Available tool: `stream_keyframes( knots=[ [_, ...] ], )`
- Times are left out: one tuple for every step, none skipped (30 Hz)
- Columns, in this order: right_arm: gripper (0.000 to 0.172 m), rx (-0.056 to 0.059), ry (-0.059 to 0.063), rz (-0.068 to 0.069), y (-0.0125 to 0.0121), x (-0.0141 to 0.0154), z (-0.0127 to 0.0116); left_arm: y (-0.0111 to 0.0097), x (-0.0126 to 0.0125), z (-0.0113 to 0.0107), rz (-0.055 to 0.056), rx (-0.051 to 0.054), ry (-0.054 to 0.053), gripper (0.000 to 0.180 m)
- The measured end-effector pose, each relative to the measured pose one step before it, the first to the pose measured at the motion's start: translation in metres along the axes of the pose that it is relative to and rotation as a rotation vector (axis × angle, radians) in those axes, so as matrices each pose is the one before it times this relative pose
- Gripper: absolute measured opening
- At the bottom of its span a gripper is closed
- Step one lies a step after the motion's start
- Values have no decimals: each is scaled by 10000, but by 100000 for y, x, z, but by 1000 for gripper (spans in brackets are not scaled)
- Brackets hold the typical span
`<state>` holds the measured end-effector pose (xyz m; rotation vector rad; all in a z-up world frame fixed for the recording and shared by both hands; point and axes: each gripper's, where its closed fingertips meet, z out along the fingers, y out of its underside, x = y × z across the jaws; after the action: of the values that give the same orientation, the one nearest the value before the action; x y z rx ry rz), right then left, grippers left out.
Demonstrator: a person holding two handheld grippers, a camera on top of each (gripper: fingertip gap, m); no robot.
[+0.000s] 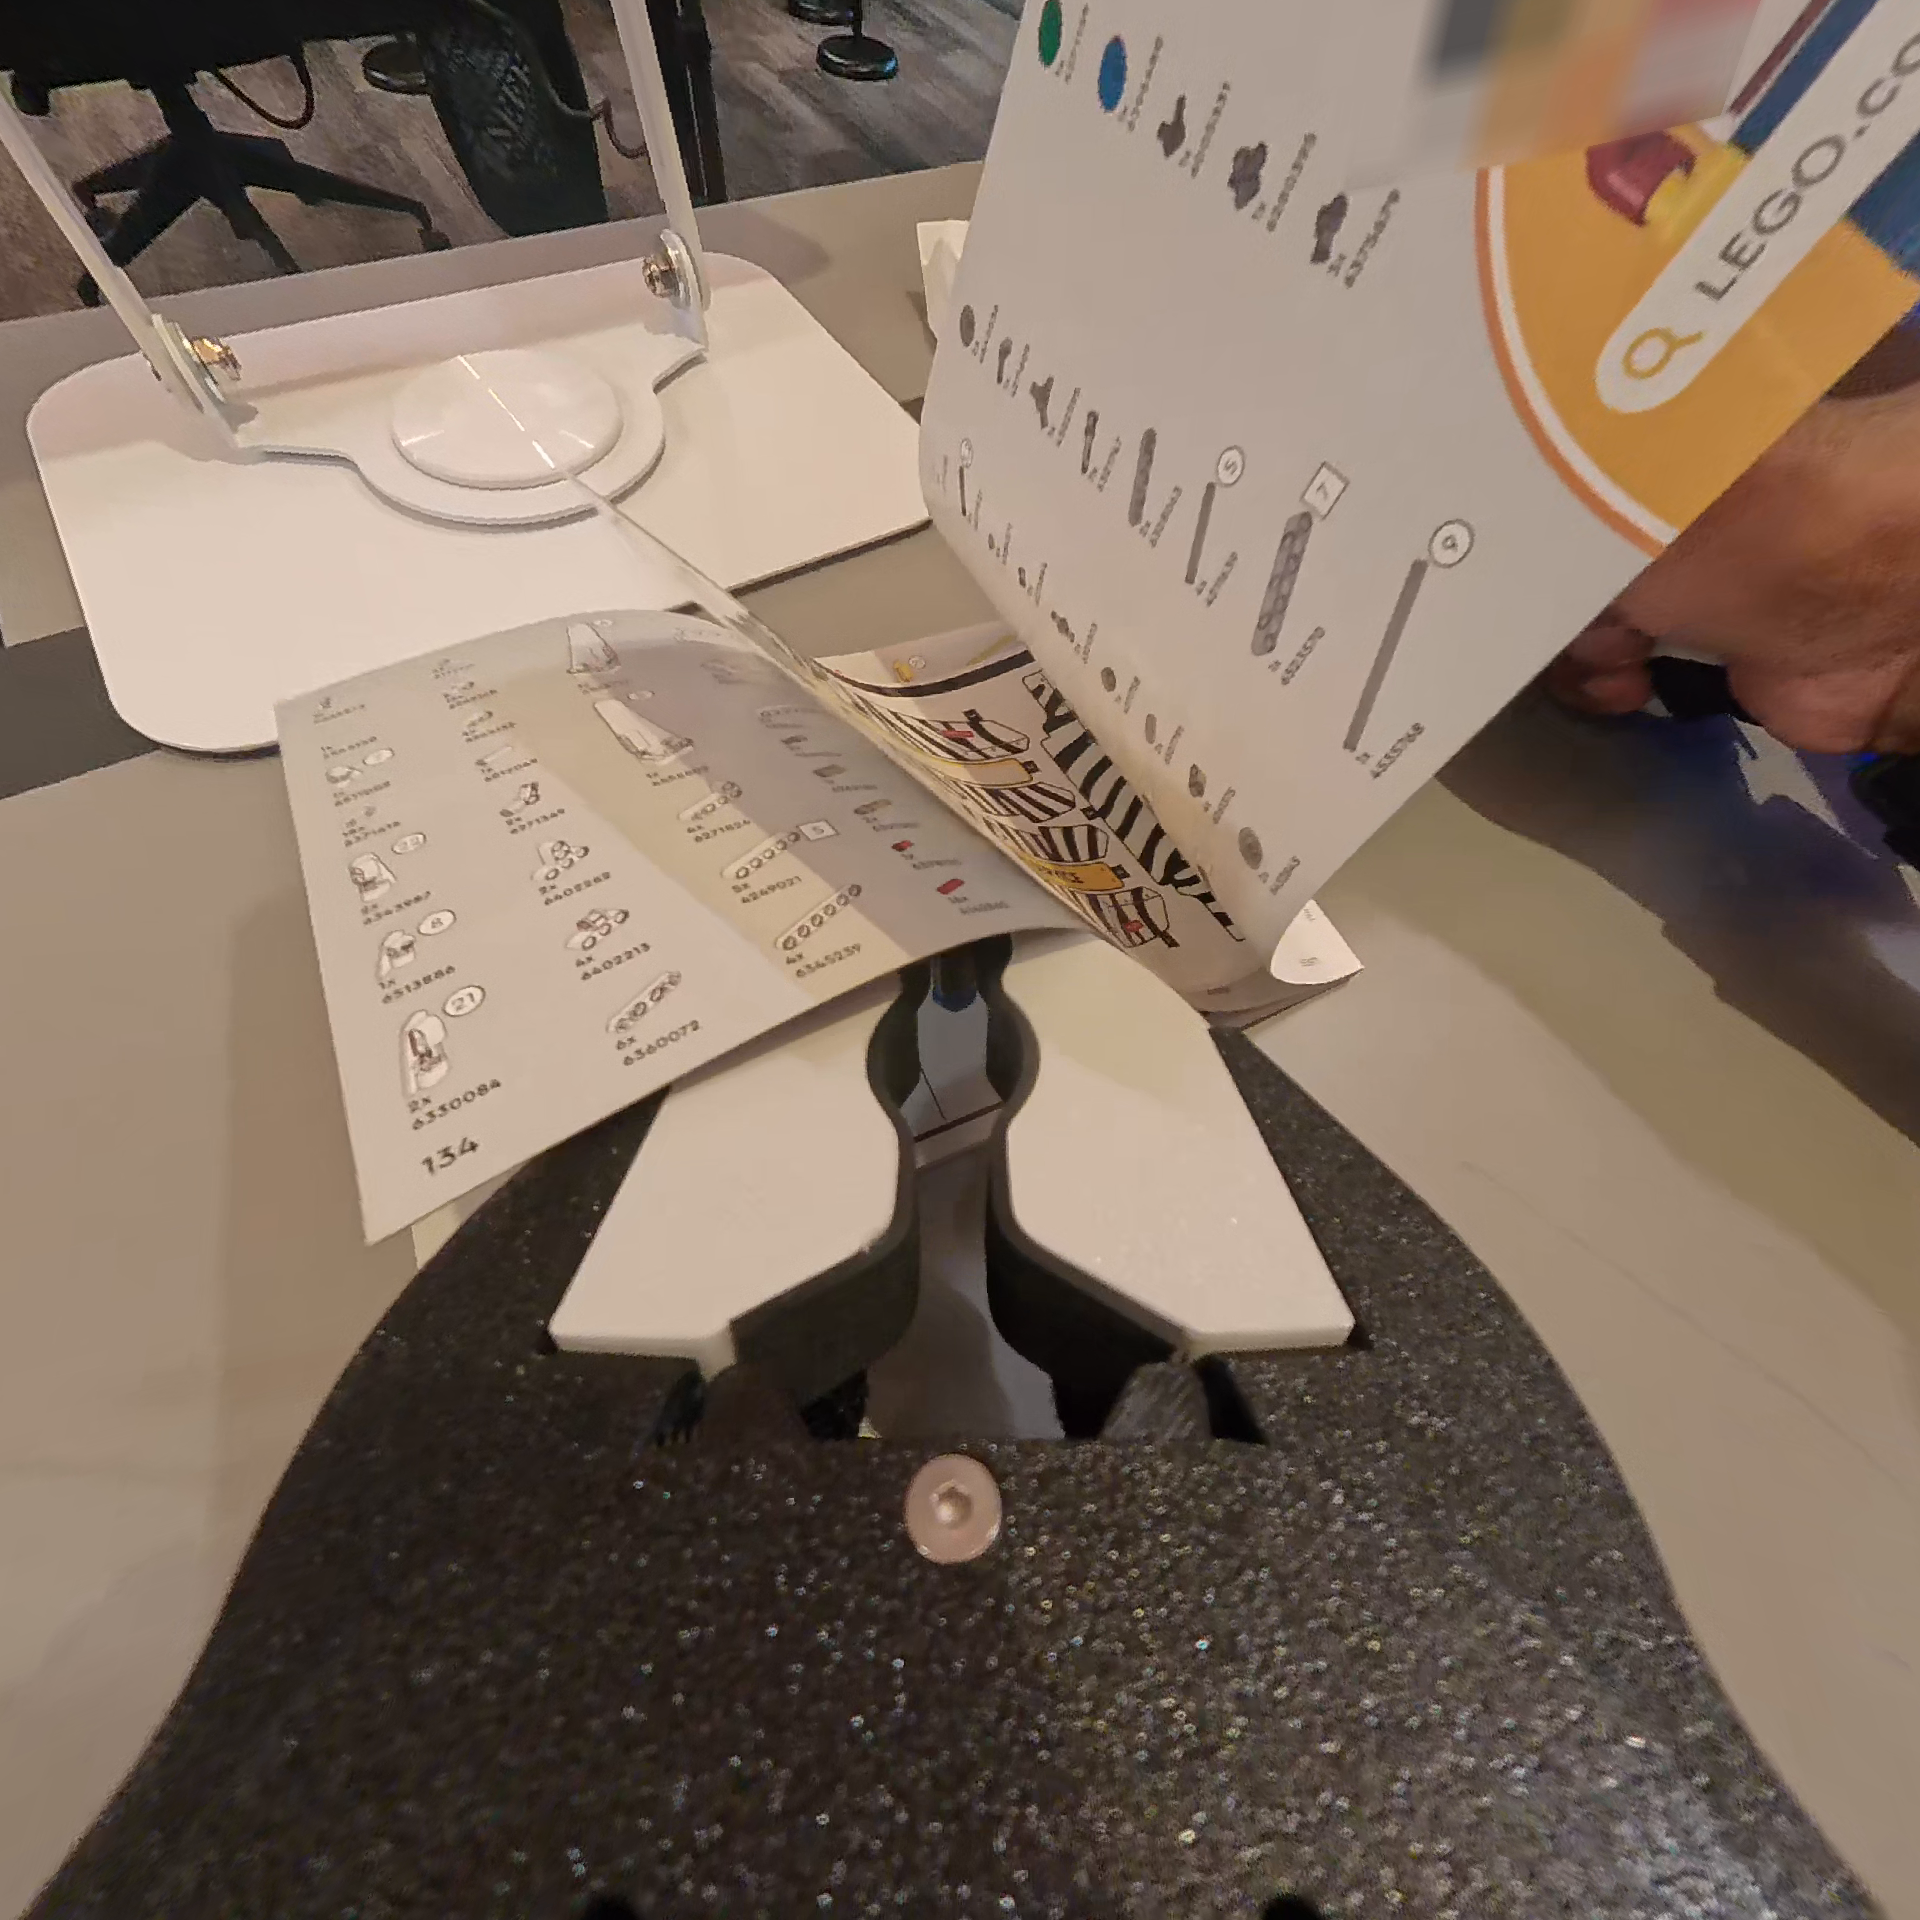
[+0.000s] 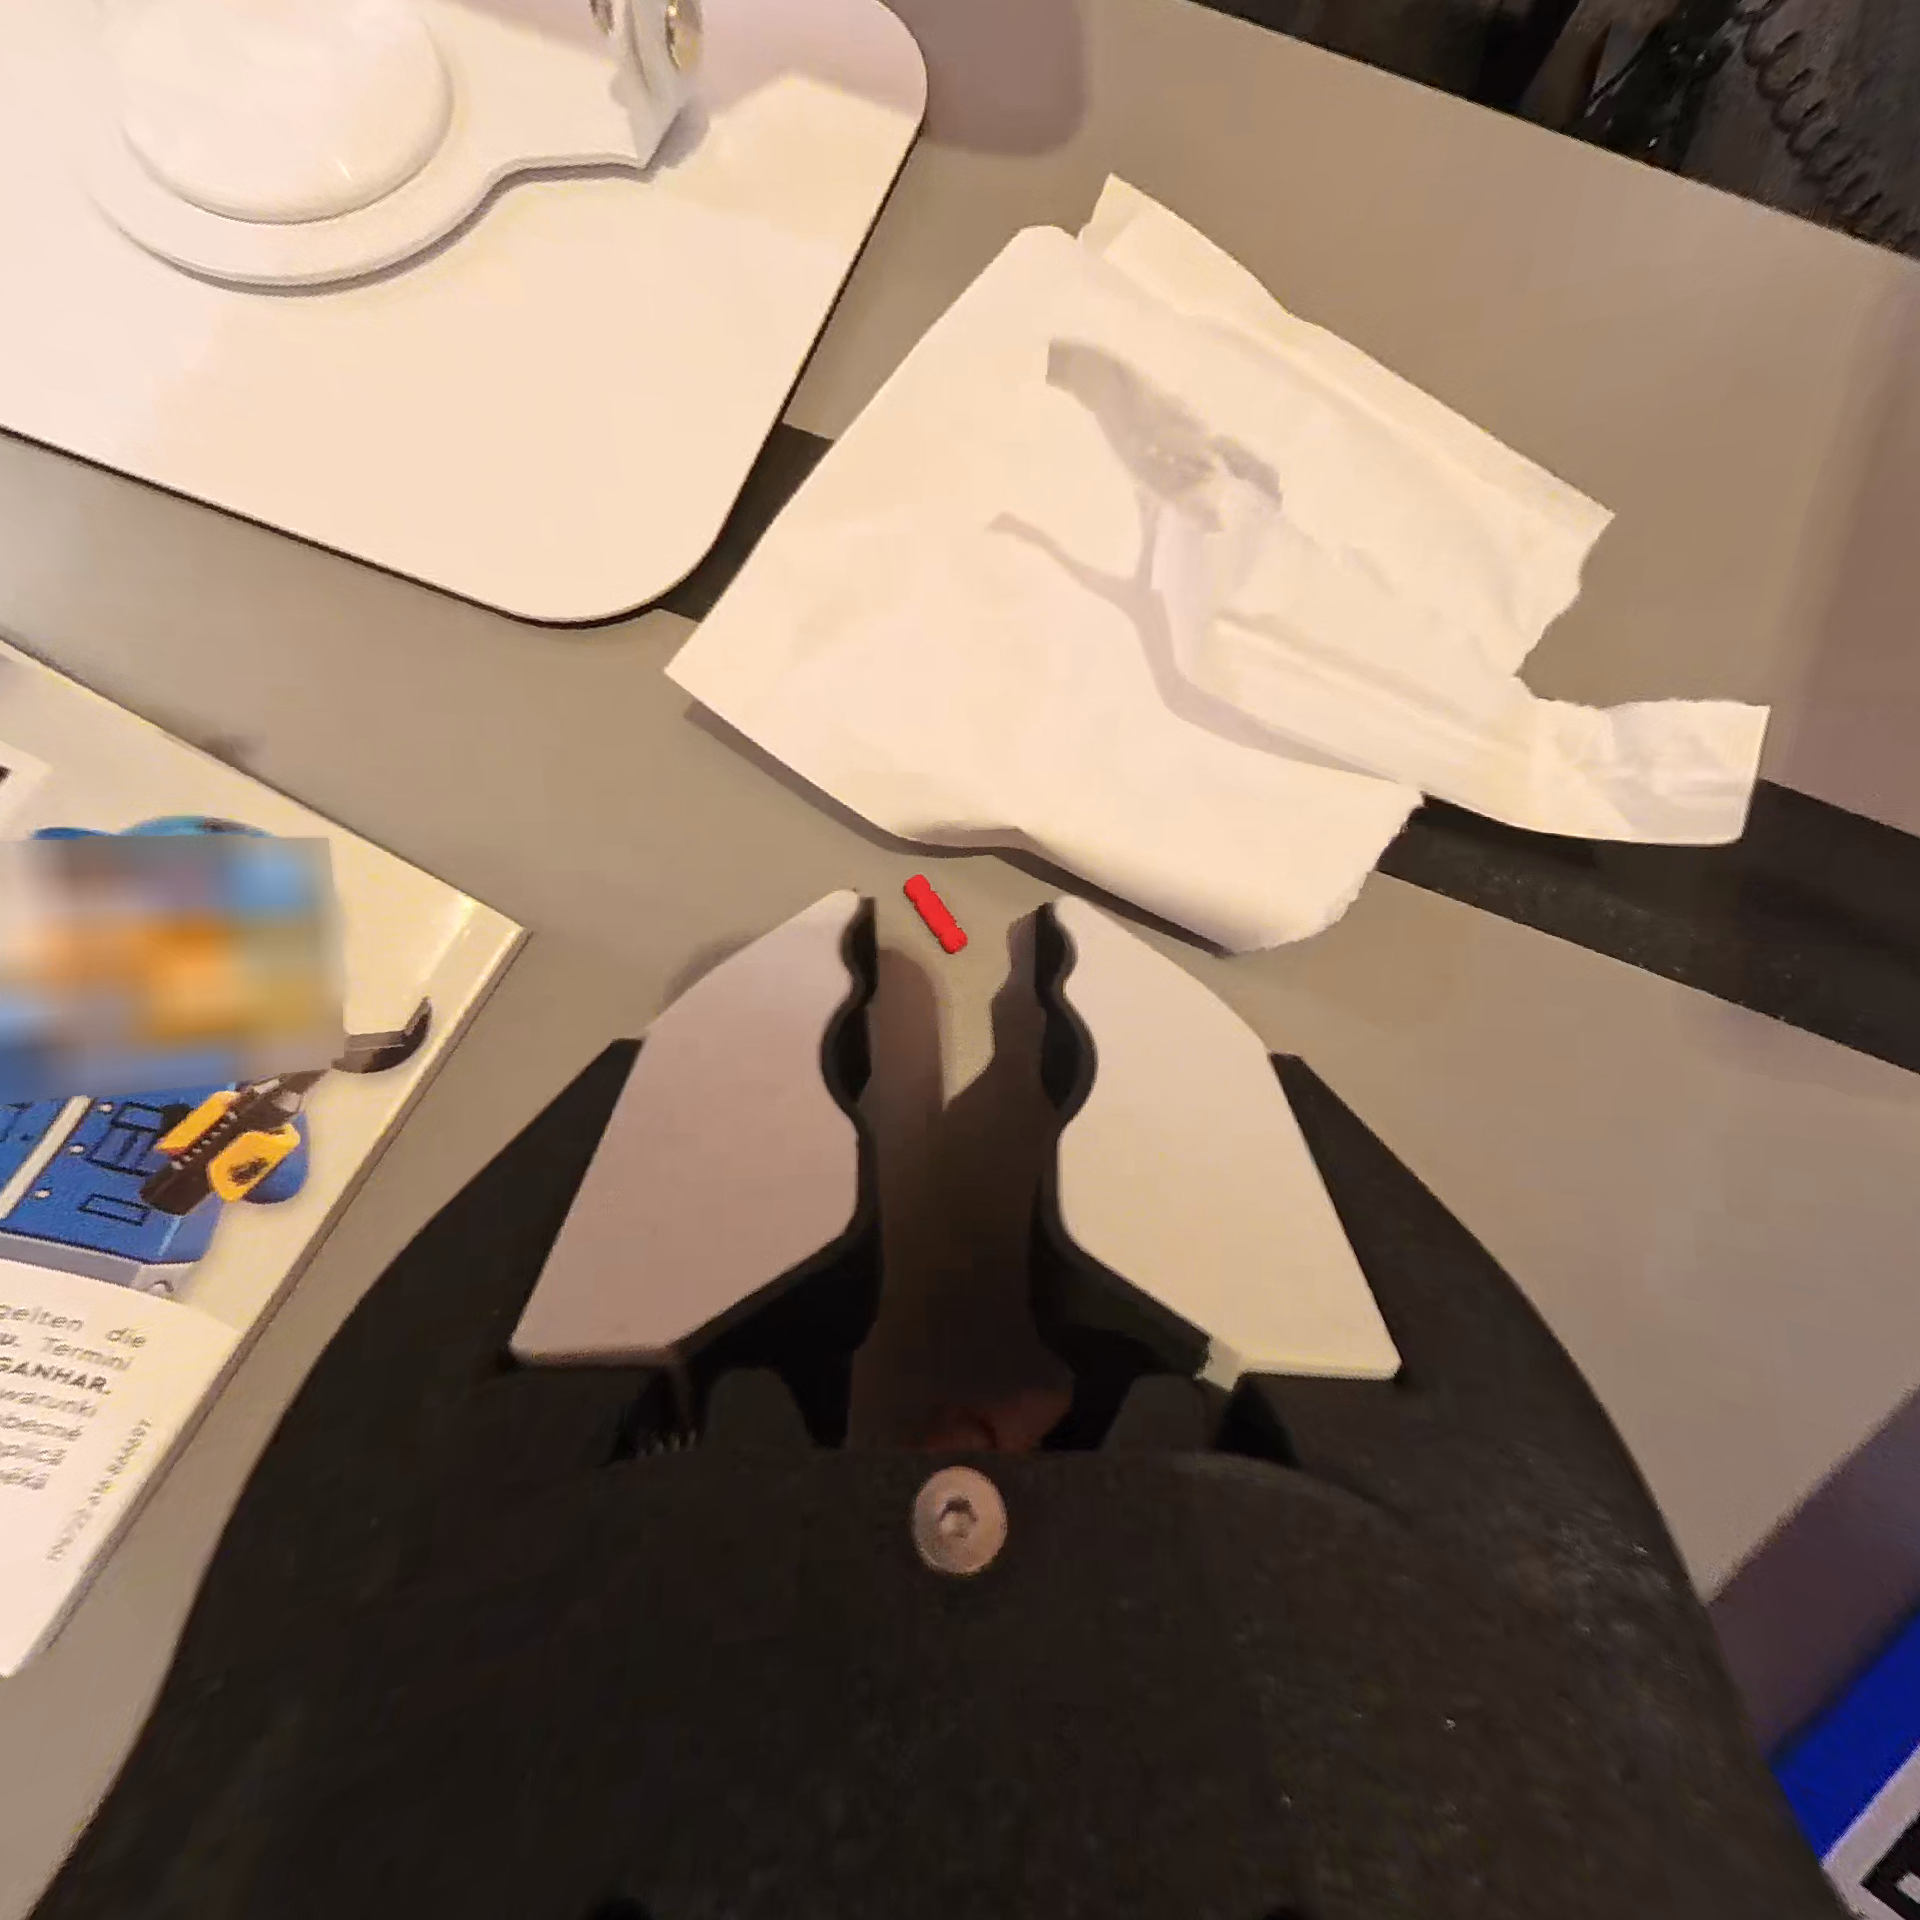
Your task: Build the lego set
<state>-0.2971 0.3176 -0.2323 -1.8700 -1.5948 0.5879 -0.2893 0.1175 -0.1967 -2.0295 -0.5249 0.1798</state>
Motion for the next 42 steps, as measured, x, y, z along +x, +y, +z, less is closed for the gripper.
stream_keyframes(
  knots=[
    [18, -12, 99, -34, -9, 95, 24, -10, 30, -11, 42, 14, -6, 7],
    [8, -30, 45, -72, -4, -6, 37, -8, 35, -11, 29, 9, -3, 7],
    [4, -24, -5, -110, -28, -93, 24, -8, 10, -5, 21, 3, -5, 8],
    [4, 3, -21, -116, -23, -80, 6, 3, 24, -6, 9, 2, 9, 7],
    [3, 26, -46, -40, -17, -57, 0, -8, 2, -5, -6, 10, 11, 7],
    [3, 28, -63, 10, 28, -62, -53, -13, 14, -25, -10, 16, 18, 7],
    [3, 8, -54, 1, 108, -96, -111, -6, 17, -20, -8, 17, 22, 7],
    [3, 24, -10, -40, 154, -163, -193, -6, 26, -25, 6, 10, 25, 7],
    [3, 64, -3, -55, 185, -307, -332, -10, 77, -19, 31, 15, 44, 7],
    [3, 122, -58, -55, 189, -587, -497, 3, 89, -1, 48, 4, 47, 7],
    [3, 133, -158, -96, 281, -910, -645, -3, 115, 3, 57, -2, 58, 7],
    [3, 141, -183, -172, 409, -1138, -816, -13, 93, -3, 60, 0, 35, 7],
    [3, 154, -121, -318, 542, -1219, -983, -72, 67, -19, 59, 37, 15, 7],
    [3, 166, -58, -418, 660, -1251, -1141, -119, 119, -31, 80, 48, 40, 7],
    [3, 179, -67, -481, 721, -1322, -1236, -155, 144, -5, 100, 49, 39, 7],
    [3, 223, -2, -509, 641, -1220, -1340, -262, 149, -15, 80, 84, 22, 7],
    [3, 257, 12, -426, 488, -1078, -1385, -332, 187, 3, 91, 79, 14, 7],
    [3, 213, -109, -265, 477, -1076, -1314, -395, 250, 41, 123, 79, 28, 7],
    [3, 205, -121, -176, 431, -941, -1199, -461, 301, 82, 136, 92, 21, 7],
    [3, 178, -26, -191, 375, -683, -1100, -440, 336, 161, 173, 53, 0, 7],
    [3, 120, -2, -179, 376, -515, -943, -366, 397, 261, 221, -24, 5, 7],
    [3, 103, -35, -146, 335, -408, -786, -333, 502, 354, 242, -51, 60, 7],
    [3, 111, -15, -110, 242, -273, -673, -323, 506, 405, 204, -57, 49, 7],
    [3, 50, -42, -44, 256, -188, -557, -350, 377, 429, 147, -18, -30, 7],
    [3, 68, -64, 13, 201, -127, -457, -374, 403, 477, 116, -1, -1, 7],
    [3, 129, -33, 32, 88, -29, -425, -329, 441, 518, 96, -28, 32, 7],
    [3, 96, -24, 52, 78, 14, -359, -265, 443, 559, 94, -66, 30, 7],
    [3, 35, -40, 78, 150, 28, -298, -186, 535, 595, 137, -91, 78, 7],
    [3, 61, -47, 79, 98, 14, -278, -10, 631, 639, 167, -178, 155, 7],
    [3, 67, -46, 64, 79, 17, -266, 141, 654, 641, 144, -242, 183, 7],
    [3, 28, -56, 44, 113, -8, -229, 114, 569, 541, 85, -173, 148, 7],
    [3, 37, -35, 28, 100, 30, -223, 59, 494, 390, 64, -90, 114, 7],
    [3, 58, -28, 16, 55, 21, -214, -71, 316, 216, 84, 28, 23, 7],
    [3, 36, -32, 15, 60, 2, -181, -250, 158, -25, 97, 172, -38, 7],
    [3, 17, -24, 20, 76, -8, -150, -362, -27, -239, 73, 232, -90, 7],
    [3, 28, -23, 13, 43, -17, -138, -411, -234, -388, 27, 257, -136, 7],
    [3, 13, -38, 3, 32, -40, -105, -448, -385, -499, -28, 278, -139, 7],
    [3, 1, -39, 4, 43, -49, -69, -392, -659, -558, -116, 261, -211, 7],
    [3, 16, -30, 15, 0, -27, -52, -305, -959, -540, -203, 226, -301, 7],
    [3, 4, -45, 21, 1, -46, -35, -260, -1259, -501, -293, 233, -382, 7],
    [3, -7, -33, 16, 8, -43, 3, -7, -1522, -367, -399, 85, -452, 7],
    [3, 0, -7, -6, -7, -13, 9, 374, -1464, -81, -402, -176, -331, 7]
  ],
)
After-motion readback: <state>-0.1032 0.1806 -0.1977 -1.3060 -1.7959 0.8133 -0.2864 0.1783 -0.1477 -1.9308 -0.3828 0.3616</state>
